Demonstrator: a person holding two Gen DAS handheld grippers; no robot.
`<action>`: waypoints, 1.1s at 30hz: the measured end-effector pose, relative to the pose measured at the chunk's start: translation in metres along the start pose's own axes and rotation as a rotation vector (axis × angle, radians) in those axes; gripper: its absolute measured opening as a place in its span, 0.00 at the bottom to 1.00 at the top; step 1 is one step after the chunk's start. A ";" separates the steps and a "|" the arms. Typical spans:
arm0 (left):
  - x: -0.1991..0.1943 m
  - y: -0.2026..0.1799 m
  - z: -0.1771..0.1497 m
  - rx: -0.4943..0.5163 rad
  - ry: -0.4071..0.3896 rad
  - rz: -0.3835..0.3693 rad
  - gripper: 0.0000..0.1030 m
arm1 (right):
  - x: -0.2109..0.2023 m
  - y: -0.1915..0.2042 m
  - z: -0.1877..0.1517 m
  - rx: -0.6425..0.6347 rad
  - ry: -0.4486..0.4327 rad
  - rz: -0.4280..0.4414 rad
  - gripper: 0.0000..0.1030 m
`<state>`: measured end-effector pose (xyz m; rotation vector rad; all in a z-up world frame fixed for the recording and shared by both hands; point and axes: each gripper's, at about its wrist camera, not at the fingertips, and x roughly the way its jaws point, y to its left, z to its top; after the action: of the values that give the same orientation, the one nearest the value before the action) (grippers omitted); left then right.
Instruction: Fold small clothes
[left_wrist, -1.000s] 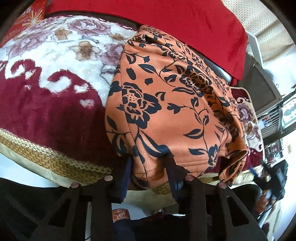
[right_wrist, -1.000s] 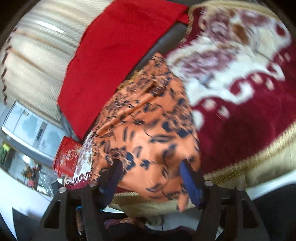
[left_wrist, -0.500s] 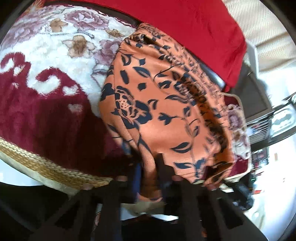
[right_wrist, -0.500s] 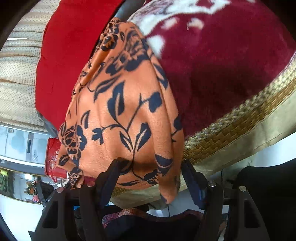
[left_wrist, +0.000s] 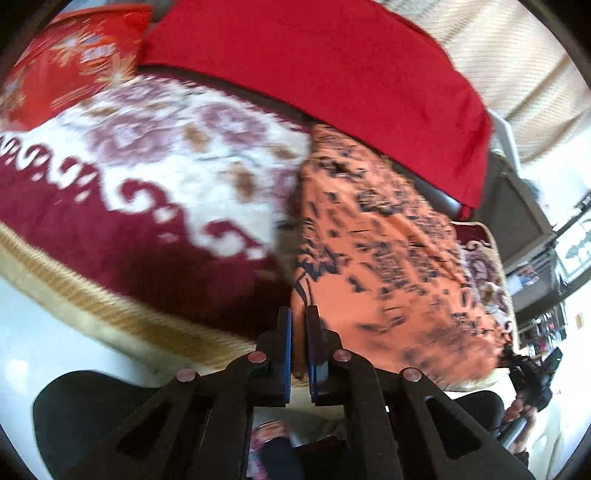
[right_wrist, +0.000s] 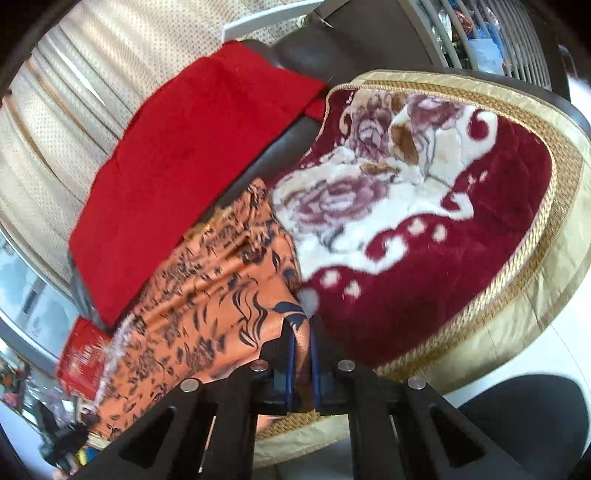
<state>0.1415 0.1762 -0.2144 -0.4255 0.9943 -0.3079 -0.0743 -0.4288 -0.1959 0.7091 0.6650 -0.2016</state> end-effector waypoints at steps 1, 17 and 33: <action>0.001 0.006 -0.001 -0.006 0.009 0.021 0.06 | 0.001 -0.002 0.003 0.019 0.008 0.010 0.07; 0.053 -0.003 -0.007 0.020 0.110 0.027 0.76 | 0.045 -0.026 -0.018 0.160 0.216 0.054 0.71; 0.078 -0.009 -0.006 0.049 0.137 -0.071 0.08 | 0.072 0.007 -0.036 -0.048 0.308 0.030 0.08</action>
<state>0.1762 0.1331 -0.2706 -0.3993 1.1048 -0.4293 -0.0335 -0.3967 -0.2576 0.7098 0.9496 -0.0482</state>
